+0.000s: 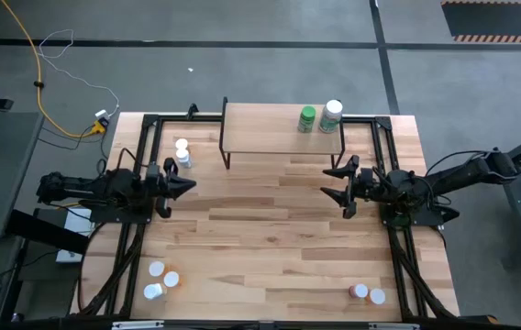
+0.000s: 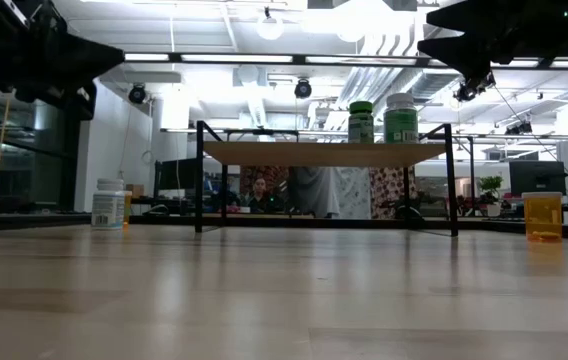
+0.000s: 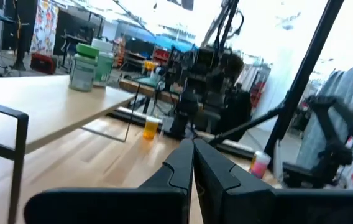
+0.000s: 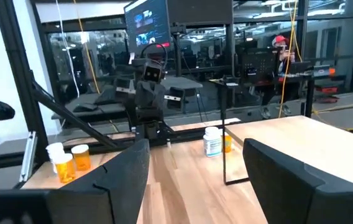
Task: Pick and place medicine bottles onto shelf by color
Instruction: Put the blue pill bottle on the shelf
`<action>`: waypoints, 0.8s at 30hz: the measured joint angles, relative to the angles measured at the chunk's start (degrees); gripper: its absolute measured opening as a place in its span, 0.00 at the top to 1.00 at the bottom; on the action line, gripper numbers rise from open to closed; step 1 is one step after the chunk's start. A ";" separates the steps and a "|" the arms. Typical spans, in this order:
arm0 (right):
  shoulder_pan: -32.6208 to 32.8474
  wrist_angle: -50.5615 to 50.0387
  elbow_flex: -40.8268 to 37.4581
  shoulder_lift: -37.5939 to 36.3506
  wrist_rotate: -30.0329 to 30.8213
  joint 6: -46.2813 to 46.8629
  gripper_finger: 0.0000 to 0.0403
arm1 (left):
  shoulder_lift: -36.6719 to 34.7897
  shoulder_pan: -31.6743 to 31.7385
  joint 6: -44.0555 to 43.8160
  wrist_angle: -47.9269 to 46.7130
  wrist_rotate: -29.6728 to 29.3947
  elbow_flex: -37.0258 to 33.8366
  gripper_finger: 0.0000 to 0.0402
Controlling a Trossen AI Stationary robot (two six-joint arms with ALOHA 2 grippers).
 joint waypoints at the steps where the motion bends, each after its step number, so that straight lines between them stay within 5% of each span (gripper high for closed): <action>1: 0.00 0.00 0.00 0.00 -0.06 0.44 0.38 | 0.00 -0.08 -1.00 0.16 0.20 0.00 0.99; 14: 0.00 -10.09 0.09 0.02 -3.08 1.42 0.44 | 0.00 -0.16 6.27 0.02 -1.65 -0.01 0.99; 17: 0.00 -12.69 0.09 0.01 -3.08 1.75 0.57 | 0.00 -0.16 6.17 -0.01 -1.73 0.00 0.99; 22: 0.00 -13.85 0.09 0.02 -3.44 0.97 0.94 | 0.00 -0.16 6.07 -0.05 -1.73 0.00 0.99; 24: 0.00 -13.84 0.09 0.02 -4.18 0.47 0.96 | 0.02 -0.16 5.69 -0.06 -1.73 0.00 0.99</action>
